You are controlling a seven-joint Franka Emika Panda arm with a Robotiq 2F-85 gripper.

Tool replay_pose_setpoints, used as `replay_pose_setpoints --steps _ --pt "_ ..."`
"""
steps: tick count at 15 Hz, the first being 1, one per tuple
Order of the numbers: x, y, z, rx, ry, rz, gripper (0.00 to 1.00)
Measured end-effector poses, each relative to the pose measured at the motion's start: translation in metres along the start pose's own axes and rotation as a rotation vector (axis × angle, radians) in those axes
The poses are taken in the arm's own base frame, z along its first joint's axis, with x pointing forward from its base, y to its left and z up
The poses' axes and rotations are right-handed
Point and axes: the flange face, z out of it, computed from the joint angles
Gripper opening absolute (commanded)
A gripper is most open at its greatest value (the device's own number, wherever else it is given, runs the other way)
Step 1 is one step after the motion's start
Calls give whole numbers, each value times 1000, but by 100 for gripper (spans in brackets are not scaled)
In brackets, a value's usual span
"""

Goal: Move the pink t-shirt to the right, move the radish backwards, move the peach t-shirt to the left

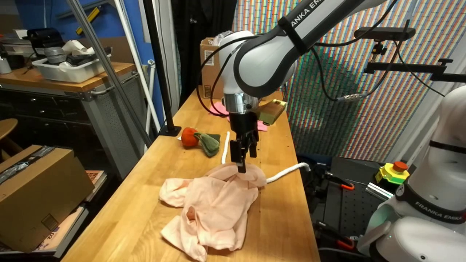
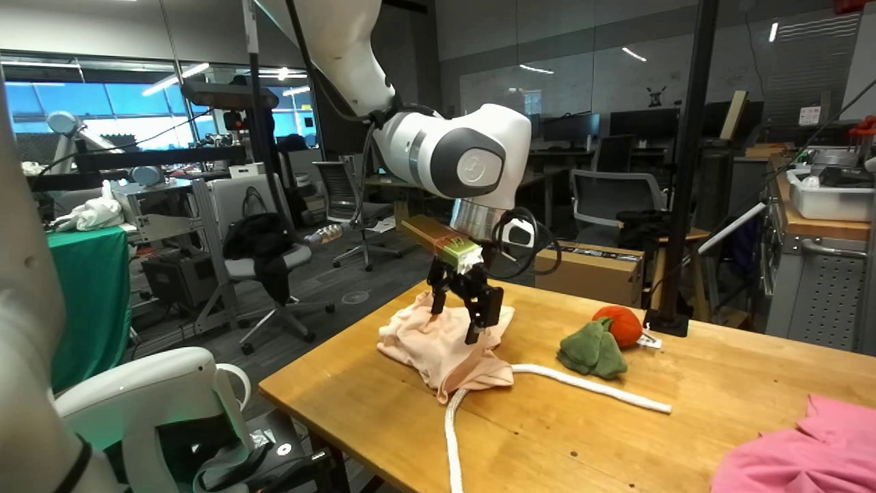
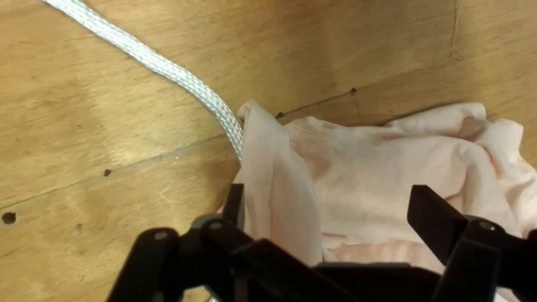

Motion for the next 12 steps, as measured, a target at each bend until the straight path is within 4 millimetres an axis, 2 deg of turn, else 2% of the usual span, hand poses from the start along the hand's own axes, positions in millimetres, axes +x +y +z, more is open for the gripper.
replay_pose_setpoints --steps 6,12 --pt "-9 -8 22 -6 -26 -57 100" --pt "-2 -11 31 -74 93 -153 100"
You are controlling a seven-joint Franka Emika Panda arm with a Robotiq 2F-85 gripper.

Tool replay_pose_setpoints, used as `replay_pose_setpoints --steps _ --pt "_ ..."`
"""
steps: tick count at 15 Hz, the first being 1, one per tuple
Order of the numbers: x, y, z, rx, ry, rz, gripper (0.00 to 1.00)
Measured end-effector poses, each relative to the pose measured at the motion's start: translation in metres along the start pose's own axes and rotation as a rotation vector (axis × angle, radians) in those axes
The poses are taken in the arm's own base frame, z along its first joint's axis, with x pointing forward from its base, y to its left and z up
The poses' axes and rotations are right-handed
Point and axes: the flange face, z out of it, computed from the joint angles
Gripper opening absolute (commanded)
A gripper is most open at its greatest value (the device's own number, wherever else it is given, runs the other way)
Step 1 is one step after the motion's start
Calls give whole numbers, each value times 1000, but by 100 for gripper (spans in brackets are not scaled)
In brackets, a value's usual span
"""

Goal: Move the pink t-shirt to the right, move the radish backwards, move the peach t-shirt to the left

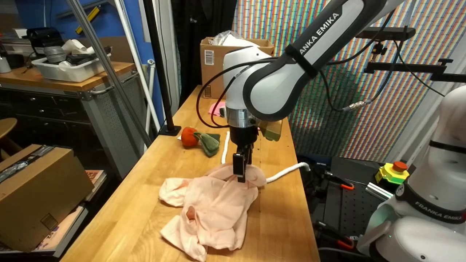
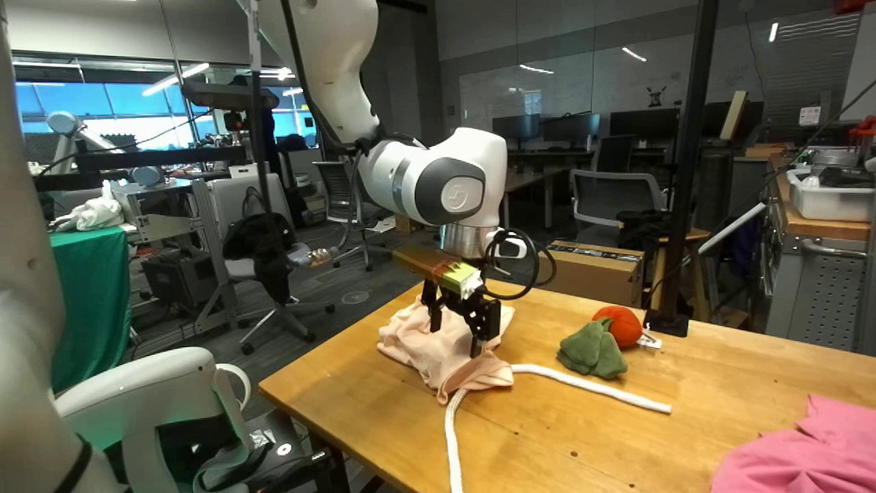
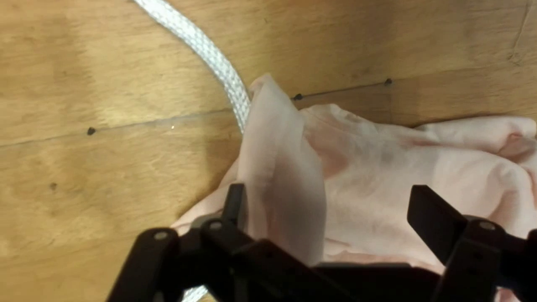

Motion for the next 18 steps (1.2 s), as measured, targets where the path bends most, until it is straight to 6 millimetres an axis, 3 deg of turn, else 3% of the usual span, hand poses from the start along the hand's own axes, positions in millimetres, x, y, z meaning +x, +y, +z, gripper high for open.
replay_pose_setpoints --steps 7,8,10,18 --pt "3 5 15 -81 61 -79 100" --pt "3 5 17 -81 61 -80 75" --pt "3 5 19 -80 58 -80 66" --pt "3 -5 20 -21 58 -72 5"
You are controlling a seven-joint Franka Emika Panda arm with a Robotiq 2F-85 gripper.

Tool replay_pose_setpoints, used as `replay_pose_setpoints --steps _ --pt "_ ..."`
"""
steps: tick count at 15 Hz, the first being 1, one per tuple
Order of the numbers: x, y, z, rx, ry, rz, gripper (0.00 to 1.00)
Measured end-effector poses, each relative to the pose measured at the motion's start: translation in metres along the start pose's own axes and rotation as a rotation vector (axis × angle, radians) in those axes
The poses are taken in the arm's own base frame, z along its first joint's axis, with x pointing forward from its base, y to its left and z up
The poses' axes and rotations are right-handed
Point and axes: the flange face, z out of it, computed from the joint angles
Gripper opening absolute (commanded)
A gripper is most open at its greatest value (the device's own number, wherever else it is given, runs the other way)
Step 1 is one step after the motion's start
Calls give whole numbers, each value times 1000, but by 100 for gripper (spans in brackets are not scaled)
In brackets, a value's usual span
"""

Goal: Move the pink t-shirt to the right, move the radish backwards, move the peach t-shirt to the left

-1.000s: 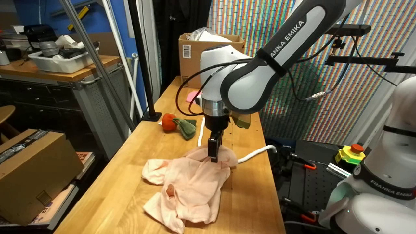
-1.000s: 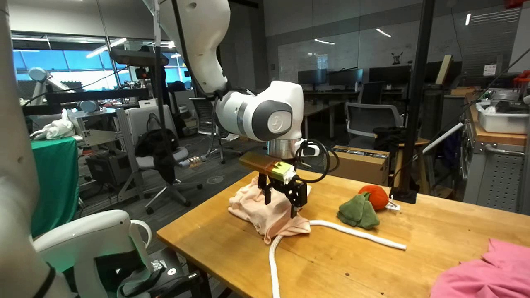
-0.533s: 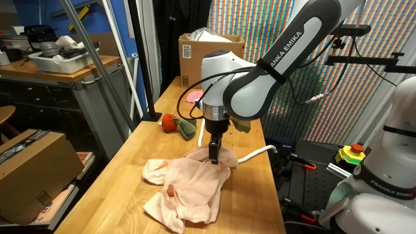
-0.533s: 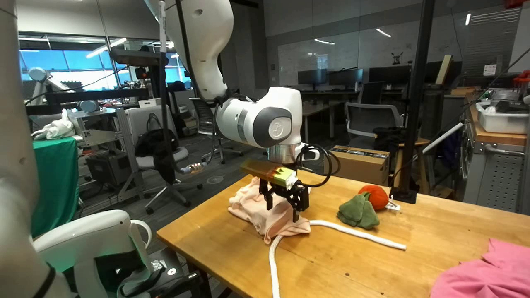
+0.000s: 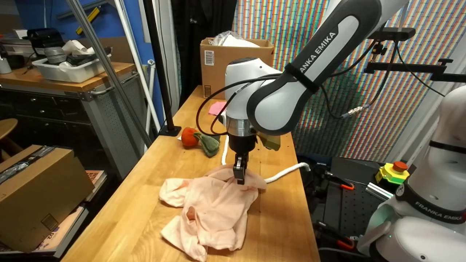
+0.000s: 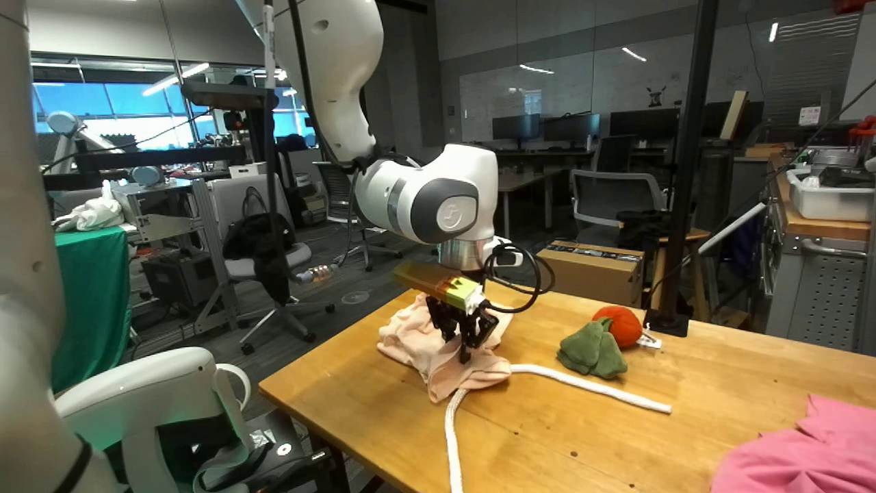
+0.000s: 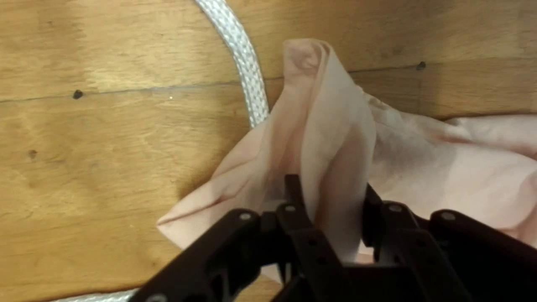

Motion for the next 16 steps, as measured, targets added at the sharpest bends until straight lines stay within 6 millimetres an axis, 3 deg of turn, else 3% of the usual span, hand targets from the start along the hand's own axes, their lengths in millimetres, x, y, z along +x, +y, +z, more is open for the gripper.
replay_pose_setpoints --steps 2,7,16 --pt "0 -4 0 40 2 -3 0" --pt "2 -11 -4 144 -9 -30 3" --pt "19 -18 -33 476 -57 -170 4"
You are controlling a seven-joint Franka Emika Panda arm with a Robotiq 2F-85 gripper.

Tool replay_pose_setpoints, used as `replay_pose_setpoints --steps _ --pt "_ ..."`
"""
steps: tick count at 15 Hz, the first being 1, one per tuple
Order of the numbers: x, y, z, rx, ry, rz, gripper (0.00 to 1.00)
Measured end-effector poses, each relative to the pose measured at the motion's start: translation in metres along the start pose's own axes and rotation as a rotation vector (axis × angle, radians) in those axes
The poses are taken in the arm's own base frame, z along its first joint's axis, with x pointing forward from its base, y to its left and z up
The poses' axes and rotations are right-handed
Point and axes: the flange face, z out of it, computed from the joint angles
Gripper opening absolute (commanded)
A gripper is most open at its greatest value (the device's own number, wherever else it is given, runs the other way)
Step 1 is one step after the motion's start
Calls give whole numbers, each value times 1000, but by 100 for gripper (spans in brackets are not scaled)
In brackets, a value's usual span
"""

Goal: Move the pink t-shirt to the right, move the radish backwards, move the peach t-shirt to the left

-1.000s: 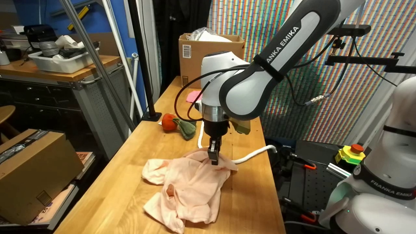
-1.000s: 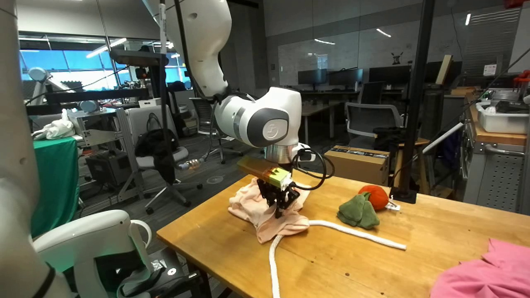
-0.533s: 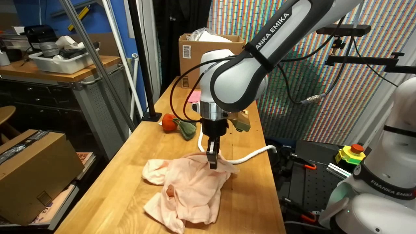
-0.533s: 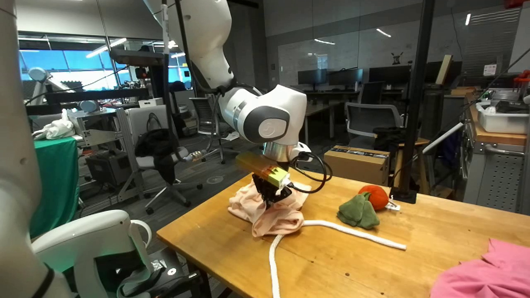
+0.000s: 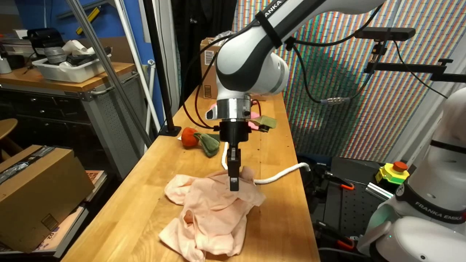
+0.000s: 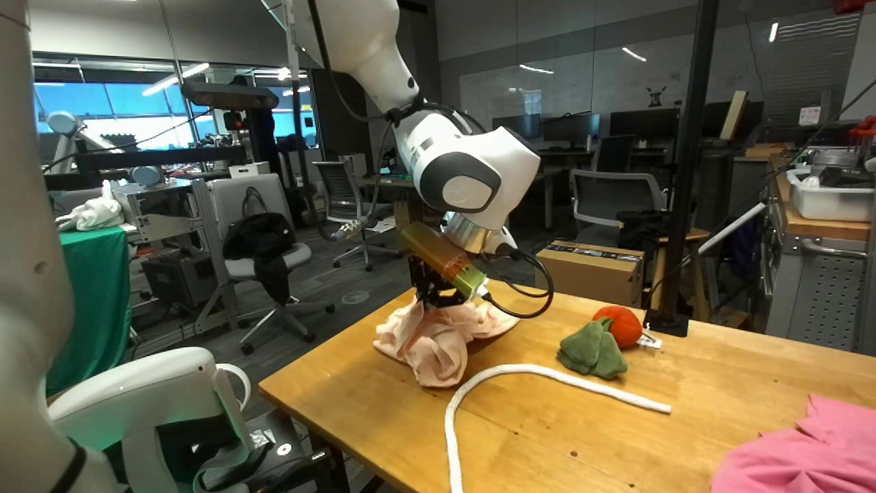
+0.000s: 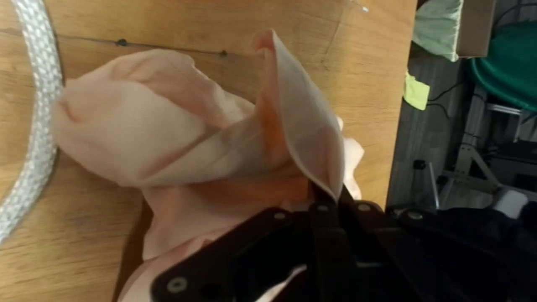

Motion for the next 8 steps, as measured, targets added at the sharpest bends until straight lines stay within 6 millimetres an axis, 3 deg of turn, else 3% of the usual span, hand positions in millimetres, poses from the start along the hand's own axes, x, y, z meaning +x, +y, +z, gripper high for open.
replay_pose_setpoints --steps 8 --pt "51 -6 -4 135 57 5 4"
